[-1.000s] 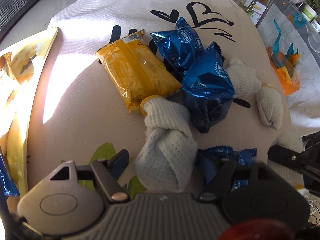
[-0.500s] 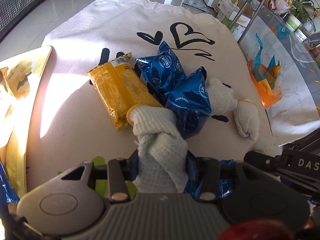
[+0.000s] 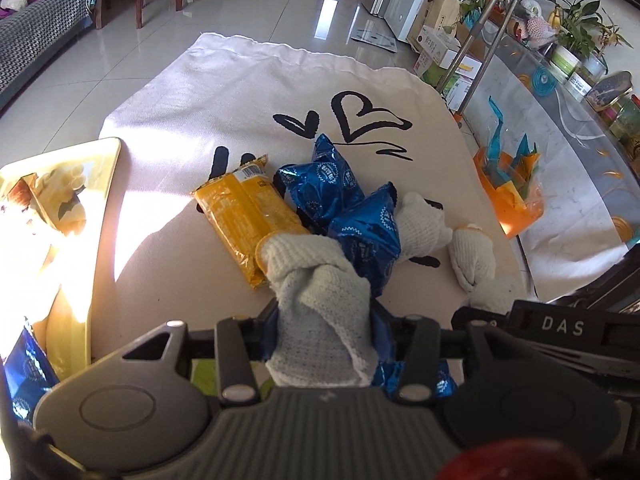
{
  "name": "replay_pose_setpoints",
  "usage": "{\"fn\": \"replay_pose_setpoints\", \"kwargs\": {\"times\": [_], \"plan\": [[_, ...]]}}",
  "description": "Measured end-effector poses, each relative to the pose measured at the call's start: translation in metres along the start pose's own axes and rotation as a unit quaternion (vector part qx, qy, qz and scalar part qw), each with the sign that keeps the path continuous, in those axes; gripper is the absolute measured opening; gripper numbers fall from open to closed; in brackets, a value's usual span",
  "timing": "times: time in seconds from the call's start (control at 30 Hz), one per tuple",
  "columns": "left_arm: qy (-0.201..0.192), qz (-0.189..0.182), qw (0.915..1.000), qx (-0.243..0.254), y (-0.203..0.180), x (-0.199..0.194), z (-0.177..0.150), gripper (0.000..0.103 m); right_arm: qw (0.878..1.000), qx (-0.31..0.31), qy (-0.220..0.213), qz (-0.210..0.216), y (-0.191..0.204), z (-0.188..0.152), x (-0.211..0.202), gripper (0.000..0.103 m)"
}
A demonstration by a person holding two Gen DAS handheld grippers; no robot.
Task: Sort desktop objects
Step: 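Grasp a white knit glove with the left gripper while the right grasps another glove, then carry both gloves over the yellow tray and open both grippers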
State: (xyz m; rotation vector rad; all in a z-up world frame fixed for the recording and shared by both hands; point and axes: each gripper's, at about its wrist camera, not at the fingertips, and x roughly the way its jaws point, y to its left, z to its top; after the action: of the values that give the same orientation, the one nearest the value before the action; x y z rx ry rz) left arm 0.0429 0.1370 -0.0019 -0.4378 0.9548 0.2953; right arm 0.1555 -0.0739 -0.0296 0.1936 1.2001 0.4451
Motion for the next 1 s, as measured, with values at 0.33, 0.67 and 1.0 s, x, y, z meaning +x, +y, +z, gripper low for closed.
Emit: {"fn": "replay_pose_setpoints", "kwargs": {"times": [0.33, 0.67, 1.0], "plan": [[-0.006, 0.011, 0.9996, -0.024, 0.028, -0.020, 0.005, 0.043, 1.000, -0.018, -0.007, 0.015, 0.030, -0.011, -0.003, 0.049], [-0.032, 0.037, 0.9981, -0.039, 0.060, -0.038, 0.011, 0.043, 0.998, -0.039, 0.002, 0.050, 0.064, -0.022, 0.000, 0.049], [-0.060, 0.077, 0.9926, -0.072, 0.106, -0.055, 0.017, 0.043, 0.992, -0.073, 0.034, 0.100, 0.112, -0.042, 0.021, 0.049]]}}
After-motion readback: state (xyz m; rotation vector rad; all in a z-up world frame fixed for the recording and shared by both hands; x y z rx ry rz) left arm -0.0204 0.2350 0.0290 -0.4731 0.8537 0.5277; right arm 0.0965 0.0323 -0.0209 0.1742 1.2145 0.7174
